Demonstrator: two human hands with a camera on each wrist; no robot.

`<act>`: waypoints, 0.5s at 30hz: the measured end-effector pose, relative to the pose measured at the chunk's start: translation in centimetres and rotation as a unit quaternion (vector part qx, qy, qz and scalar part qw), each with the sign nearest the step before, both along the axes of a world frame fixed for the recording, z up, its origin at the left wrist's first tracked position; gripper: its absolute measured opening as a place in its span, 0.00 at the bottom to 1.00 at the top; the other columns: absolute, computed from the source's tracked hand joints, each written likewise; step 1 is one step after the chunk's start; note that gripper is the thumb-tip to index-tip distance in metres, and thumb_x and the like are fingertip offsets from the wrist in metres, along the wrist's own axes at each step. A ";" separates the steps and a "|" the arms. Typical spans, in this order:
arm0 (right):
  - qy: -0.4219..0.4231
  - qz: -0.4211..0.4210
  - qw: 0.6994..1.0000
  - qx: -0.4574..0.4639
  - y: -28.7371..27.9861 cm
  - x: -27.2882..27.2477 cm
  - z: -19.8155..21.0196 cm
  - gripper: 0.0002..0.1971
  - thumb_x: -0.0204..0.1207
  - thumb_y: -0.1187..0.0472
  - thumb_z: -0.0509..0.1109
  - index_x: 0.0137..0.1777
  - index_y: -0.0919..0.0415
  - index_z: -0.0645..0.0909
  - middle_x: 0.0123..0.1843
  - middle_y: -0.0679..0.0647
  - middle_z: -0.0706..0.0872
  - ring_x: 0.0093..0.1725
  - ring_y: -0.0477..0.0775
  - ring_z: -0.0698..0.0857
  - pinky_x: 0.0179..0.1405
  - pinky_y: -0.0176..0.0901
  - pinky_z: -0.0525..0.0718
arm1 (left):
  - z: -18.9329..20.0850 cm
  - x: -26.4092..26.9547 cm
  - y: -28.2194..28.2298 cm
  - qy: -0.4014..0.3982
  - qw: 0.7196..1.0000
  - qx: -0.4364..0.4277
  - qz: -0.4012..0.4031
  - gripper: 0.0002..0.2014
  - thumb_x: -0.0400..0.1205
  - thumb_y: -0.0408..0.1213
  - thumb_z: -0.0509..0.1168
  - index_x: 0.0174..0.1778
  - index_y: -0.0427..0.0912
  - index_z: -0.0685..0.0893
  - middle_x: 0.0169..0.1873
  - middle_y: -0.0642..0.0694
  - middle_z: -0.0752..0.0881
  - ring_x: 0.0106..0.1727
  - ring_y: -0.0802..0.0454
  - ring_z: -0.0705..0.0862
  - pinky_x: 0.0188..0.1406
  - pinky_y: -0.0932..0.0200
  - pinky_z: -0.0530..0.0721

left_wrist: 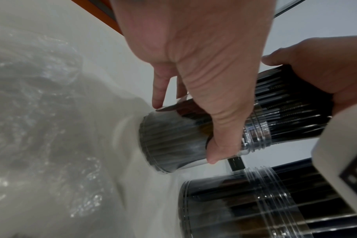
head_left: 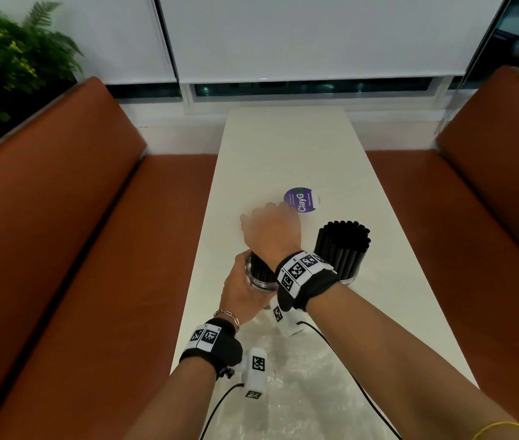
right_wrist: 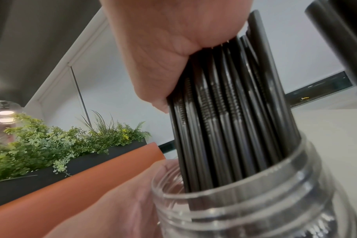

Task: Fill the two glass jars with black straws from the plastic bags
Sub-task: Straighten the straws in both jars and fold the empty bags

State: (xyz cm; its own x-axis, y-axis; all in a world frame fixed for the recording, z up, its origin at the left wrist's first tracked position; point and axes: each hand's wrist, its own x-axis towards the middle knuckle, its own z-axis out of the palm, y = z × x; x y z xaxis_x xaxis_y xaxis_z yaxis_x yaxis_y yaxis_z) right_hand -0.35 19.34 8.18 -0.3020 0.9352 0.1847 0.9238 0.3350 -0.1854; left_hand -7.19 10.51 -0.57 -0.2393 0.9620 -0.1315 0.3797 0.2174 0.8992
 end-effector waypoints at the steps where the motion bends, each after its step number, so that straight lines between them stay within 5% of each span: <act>1: 0.000 0.002 1.000 -0.001 0.2 0.1 0.0 0.25 0.88 0.44 0.59 0.50 0.60 0.92 0.49 0.59 0.92 0.54 0.65 0.86 0.59 0.57 0.80 | 0.0 0.0 0.0 -0.003 1.000 -0.002 0.000 0.38 0.75 0.34 0.82 0.79 0.45 0.70 0.49 0.62 0.84 0.36 0.81 0.86 0.30 0.83 0.81; 6: 0.002 0.007 1.000 -0.003 0.7 0.2 0.1 0.26 0.88 0.42 0.59 0.51 0.60 0.92 0.49 0.59 0.92 0.56 0.65 0.86 0.60 0.57 0.80 | -0.1 0.0 0.4 -0.007 1.000 -0.008 -0.001 0.39 0.75 0.34 0.83 0.79 0.45 0.70 0.48 0.63 0.84 0.35 0.85 0.84 0.29 0.82 0.81; 11: 0.013 0.011 1.000 -0.002 0.9 0.3 0.2 0.26 0.87 0.41 0.59 0.52 0.59 0.92 0.50 0.58 0.92 0.57 0.64 0.85 0.61 0.56 0.80 | -0.4 0.0 0.5 0.008 1.000 -0.004 0.006 0.40 0.74 0.36 0.83 0.80 0.47 0.70 0.51 0.59 0.86 0.39 0.71 0.88 0.33 0.83 0.82; 15: 0.023 0.009 1.000 0.003 0.9 0.4 0.4 0.26 0.85 0.39 0.60 0.51 0.58 0.93 0.50 0.58 0.92 0.57 0.64 0.85 0.61 0.56 0.79 | -0.5 0.0 0.6 0.008 1.000 -0.002 0.005 0.41 0.75 0.36 0.82 0.81 0.47 0.69 0.52 0.62 0.85 0.44 0.74 0.85 0.35 0.84 0.81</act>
State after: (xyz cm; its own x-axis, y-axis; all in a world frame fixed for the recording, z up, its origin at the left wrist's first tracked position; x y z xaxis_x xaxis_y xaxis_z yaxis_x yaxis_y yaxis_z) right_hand 0.02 20.27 8.54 -0.3104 0.9286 0.2034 0.9082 0.3529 -0.2252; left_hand -7.17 11.08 -1.09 -0.2520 0.9589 -0.1306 0.3915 0.2245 0.8924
